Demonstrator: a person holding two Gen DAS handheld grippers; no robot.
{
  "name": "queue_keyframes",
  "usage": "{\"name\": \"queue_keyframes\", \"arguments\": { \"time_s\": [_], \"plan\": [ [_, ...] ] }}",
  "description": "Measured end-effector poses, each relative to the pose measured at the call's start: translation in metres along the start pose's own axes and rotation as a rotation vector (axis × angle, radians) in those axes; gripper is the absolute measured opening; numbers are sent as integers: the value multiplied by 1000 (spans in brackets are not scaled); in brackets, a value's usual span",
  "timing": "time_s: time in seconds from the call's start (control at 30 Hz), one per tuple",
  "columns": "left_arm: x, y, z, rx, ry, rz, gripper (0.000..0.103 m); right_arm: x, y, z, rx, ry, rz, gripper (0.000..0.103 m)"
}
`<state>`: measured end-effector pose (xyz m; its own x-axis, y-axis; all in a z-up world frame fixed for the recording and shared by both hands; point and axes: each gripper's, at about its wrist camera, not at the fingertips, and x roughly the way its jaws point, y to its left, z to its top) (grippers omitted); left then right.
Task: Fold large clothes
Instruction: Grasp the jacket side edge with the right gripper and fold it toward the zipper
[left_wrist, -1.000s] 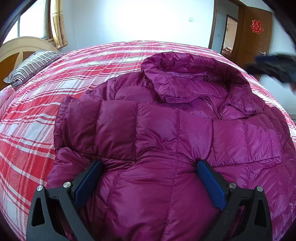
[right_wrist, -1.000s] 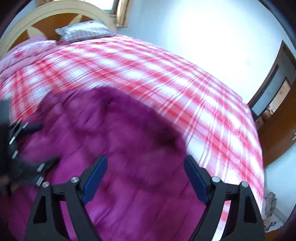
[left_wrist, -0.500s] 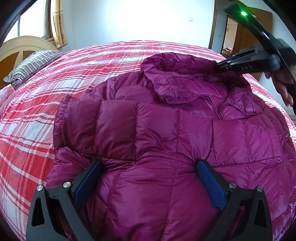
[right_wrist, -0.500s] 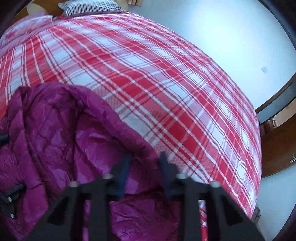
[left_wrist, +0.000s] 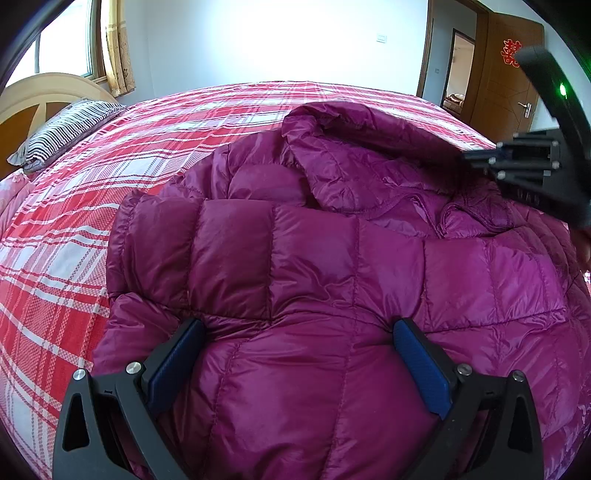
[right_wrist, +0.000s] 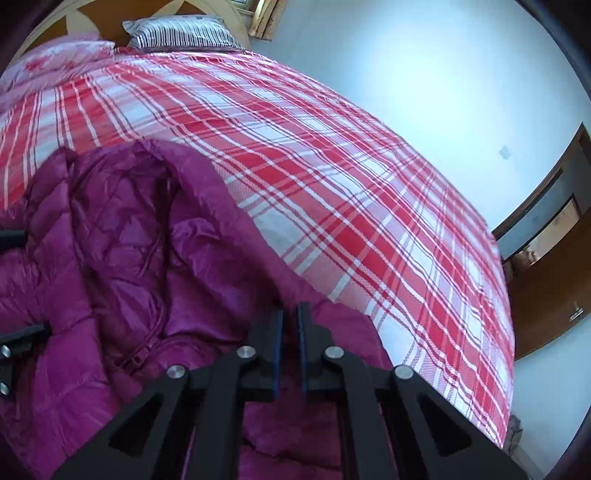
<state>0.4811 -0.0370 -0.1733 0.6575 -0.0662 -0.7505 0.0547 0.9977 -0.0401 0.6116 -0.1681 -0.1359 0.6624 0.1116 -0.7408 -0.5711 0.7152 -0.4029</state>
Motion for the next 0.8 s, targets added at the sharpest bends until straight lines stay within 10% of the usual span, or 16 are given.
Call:
{"name": "queue_keyframes", "arguments": {
  "time_s": [0.27, 0.5, 0.63, 0.8],
  "plan": [
    [-23, 11, 9, -33, -13, -30, 102, 20, 21, -30, 3, -32, -69, 8],
    [-65, 17, 110, -29, -209, -27, 102, 21, 24, -38, 13, -82, -106, 8],
    [-15, 18, 160, -55, -155, 66, 102, 23, 27, -38, 1, -84, -118, 8],
    [46, 21, 149, -66, 30, 146, 102, 23, 33, -40, -13, -94, -131, 8]
  ]
}}
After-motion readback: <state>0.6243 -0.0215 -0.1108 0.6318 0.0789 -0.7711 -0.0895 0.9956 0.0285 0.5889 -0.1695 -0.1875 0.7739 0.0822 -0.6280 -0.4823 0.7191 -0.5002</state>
